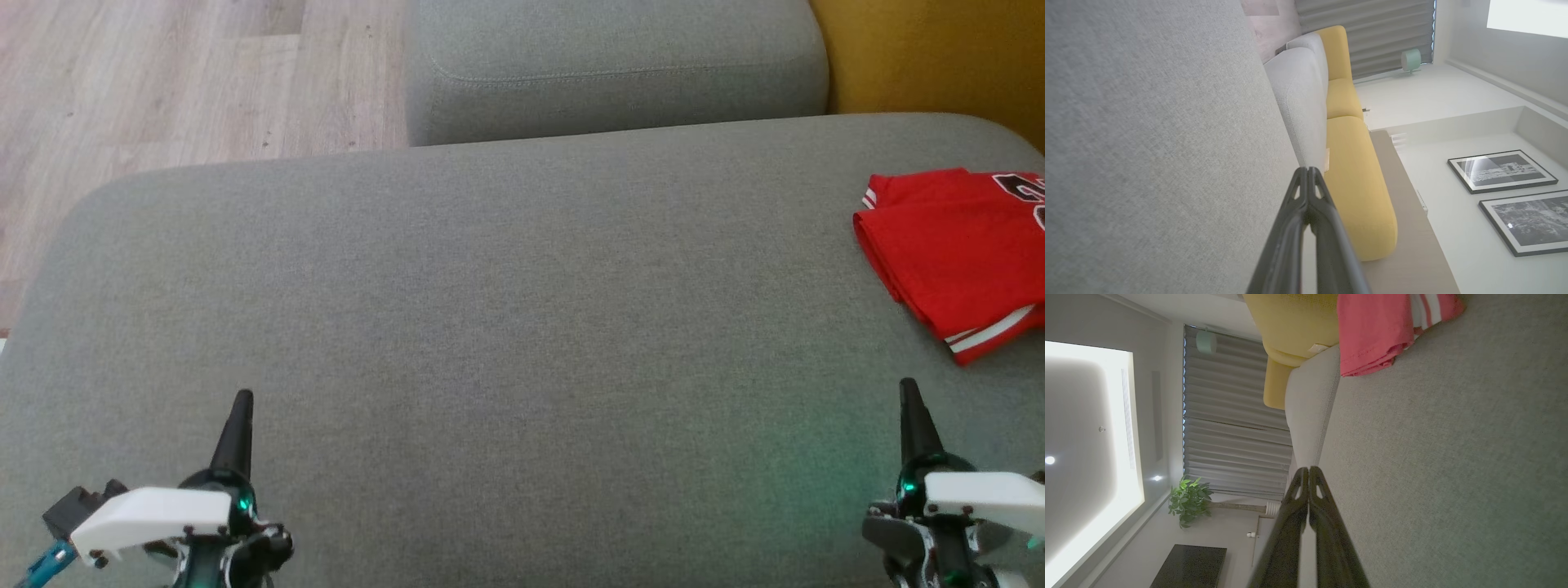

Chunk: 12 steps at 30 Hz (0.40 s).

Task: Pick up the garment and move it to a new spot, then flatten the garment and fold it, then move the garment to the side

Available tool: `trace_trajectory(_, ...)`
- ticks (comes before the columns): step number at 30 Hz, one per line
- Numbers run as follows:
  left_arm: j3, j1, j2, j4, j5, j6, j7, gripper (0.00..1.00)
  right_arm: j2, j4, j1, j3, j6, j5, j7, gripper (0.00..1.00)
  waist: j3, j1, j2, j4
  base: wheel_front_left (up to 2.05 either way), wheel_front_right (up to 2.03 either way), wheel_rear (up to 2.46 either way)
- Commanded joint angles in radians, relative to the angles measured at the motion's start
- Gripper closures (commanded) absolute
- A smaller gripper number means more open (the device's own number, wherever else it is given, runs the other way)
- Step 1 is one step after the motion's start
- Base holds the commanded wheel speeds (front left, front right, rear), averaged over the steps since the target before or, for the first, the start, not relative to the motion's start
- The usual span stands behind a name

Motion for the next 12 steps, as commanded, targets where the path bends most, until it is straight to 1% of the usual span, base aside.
trace_trajectory(1, 0.041, -0.066, 0.013, -0.027, -0.031, -0.013, 0.01, 1.0, -0.003, -0.039, -0.07, 0.013, -0.001, 0.034, 0.011, 1.0, 0.002, 0.0, 0.0, -0.001, 0.0, 0.0, 0.0)
trace_trajectory(12, 0.072, -0.101, 0.011, -0.015, -0.158, -0.031, 0.042, 1.0, -0.001, -0.042, -0.097, -0.005, -0.001, 0.16, 0.043, 1.0, 0.017, 0.0, 0.0, -0.007, 0.0, 0.0, 0.0)
